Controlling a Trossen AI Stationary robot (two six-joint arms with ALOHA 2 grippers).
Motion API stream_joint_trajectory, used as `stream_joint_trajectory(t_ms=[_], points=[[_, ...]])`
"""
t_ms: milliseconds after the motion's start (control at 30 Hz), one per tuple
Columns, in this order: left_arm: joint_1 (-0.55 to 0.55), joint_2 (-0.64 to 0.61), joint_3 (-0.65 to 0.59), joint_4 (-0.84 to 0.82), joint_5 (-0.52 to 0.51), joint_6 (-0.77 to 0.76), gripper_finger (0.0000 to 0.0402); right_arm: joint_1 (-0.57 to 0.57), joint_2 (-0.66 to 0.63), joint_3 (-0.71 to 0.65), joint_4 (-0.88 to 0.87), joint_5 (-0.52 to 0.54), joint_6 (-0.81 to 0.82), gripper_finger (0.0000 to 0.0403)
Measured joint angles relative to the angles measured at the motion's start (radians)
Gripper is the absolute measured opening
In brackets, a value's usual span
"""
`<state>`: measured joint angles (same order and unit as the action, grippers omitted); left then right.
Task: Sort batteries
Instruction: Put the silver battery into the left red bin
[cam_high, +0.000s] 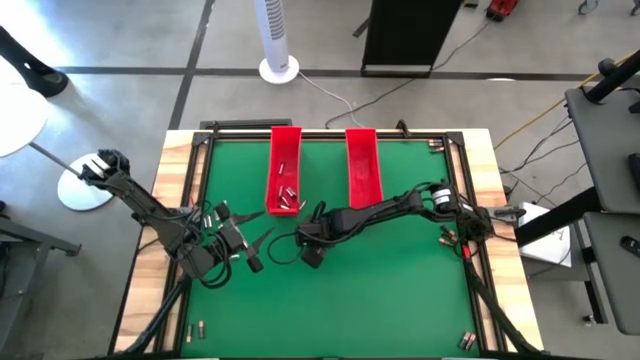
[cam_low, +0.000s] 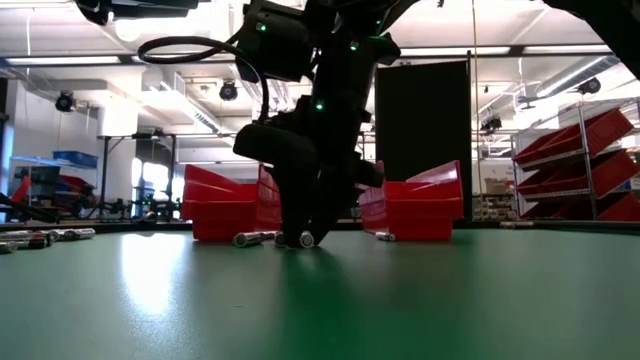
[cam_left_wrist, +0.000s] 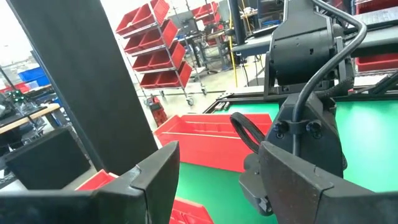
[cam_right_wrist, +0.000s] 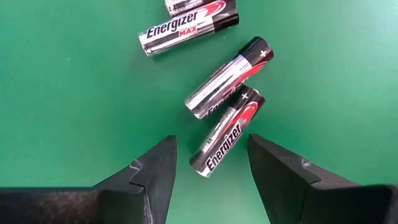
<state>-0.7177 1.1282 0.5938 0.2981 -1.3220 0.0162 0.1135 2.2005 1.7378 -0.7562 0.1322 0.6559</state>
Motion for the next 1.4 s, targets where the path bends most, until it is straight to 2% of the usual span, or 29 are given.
stream_joint_trajectory(t_ms=[567,700,1100,1233,1400], points=[[0.000,0.000,0.000,0.000,-0.001,0.000,0.0199,0.000,-0.002,-0.040,0.048,0.008,-0.001,0.0137],[0.000,0.000,0.000,0.000,-0.001,0.000,0.0199,-0.001,-0.005,-0.065,0.060,0.054,-0.001,0.0122],[0.000,0.000,0.000,0.000,-0.002,0.000,0.0199,-0.001,-0.014,-0.067,0.061,0.077,-0.128,0.0042],[0.000,0.000,0.000,0.000,-0.002,0.000,0.0199,-0.007,-0.026,-0.017,-0.046,0.082,-0.169,0.0032],[0.000,0.000,0.000,0.000,-0.008,0.023,0.0199,-0.019,-0.051,0.123,-0.162,0.127,-0.223,0.0035]])
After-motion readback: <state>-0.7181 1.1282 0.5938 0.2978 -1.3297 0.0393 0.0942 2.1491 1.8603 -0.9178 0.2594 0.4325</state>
